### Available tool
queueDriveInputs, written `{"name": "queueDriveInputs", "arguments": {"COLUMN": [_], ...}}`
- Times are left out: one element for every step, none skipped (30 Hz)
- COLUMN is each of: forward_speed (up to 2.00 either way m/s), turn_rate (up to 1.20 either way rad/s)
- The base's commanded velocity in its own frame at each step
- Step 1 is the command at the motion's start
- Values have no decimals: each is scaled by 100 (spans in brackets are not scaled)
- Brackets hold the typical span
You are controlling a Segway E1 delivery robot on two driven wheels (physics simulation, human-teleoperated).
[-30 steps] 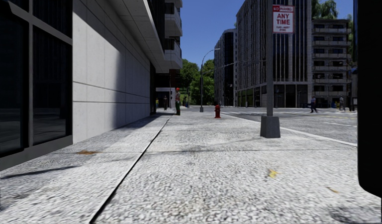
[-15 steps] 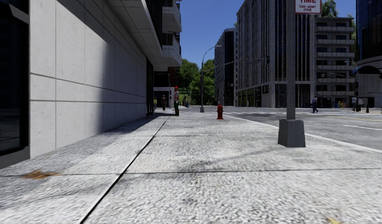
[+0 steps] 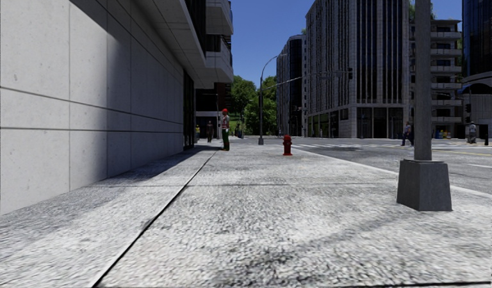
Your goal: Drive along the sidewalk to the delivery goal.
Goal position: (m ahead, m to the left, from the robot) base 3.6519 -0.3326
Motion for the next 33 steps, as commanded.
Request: {"name": "queueDriveInputs", "arguments": {"forward_speed": [200,200,200,200,200,200,200,200,200,200,200,200,200,200,200,200,200,200,200,200,200,200,200,200,200,200,200,200,200,200,200,200,200], "turn_rate": [0,0,0,0,0,0,0,0,0,0,0,0,0,0,0,0,0,-33,-33,-52,-58,-60,0,0,0,0,0,0,0,0,0,0,0]}}
